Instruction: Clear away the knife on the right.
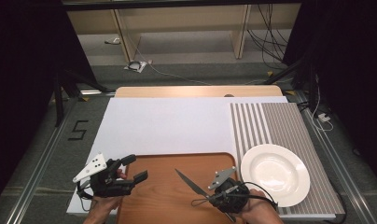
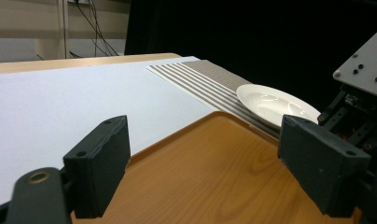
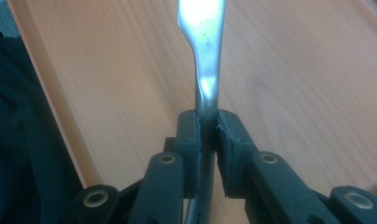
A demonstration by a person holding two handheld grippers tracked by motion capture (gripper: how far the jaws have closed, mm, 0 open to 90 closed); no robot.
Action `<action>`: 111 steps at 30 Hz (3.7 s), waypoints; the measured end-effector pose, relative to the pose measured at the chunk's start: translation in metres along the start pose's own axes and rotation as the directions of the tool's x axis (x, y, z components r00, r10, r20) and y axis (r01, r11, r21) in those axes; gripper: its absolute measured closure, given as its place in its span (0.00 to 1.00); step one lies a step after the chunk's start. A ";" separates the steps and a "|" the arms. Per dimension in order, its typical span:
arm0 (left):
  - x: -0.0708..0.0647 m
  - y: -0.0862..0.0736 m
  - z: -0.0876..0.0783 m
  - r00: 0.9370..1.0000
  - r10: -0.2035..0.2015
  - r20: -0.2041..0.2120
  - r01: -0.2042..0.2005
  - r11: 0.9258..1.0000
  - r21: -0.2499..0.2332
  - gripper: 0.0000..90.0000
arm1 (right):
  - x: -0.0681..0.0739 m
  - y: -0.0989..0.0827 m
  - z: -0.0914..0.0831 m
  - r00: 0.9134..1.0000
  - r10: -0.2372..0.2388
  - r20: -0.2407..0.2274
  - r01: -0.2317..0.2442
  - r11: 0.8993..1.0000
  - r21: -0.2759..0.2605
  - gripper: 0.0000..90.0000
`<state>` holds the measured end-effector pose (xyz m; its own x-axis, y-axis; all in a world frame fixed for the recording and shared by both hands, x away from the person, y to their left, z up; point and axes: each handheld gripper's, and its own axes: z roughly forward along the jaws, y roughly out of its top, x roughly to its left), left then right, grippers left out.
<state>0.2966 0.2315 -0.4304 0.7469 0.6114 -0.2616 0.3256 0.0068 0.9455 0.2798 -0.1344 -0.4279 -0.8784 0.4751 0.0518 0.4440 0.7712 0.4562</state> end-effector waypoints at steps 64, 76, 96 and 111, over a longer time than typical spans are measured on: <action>0.000 0.000 0.000 1.000 -0.003 0.000 0.003 1.000 0.001 0.19 | 0.024 -0.004 0.032 0.989 -0.122 0.083 0.123 0.992 -0.004 1.00; 0.000 -0.001 -0.001 1.000 -0.006 0.000 0.006 1.000 0.000 0.19 | 0.021 -0.006 0.037 0.990 -0.122 0.076 0.121 0.992 0.018 1.00; 0.000 0.000 -0.001 1.000 -0.004 -0.001 0.004 1.000 -0.003 0.19 | 0.002 -0.015 0.032 0.979 -0.094 0.179 0.084 0.994 0.062 1.00; 0.000 0.000 -0.002 1.000 -0.003 -0.001 0.003 1.000 -0.005 0.19 | -0.008 -0.027 0.025 0.974 -0.060 0.218 0.045 0.996 0.072 1.00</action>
<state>0.2957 0.2330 -0.4302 0.7454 0.6119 -0.2646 0.3251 0.0129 0.9456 0.2793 -0.1481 -0.4627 -0.8437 0.5090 -0.1706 0.4154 0.8203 0.3931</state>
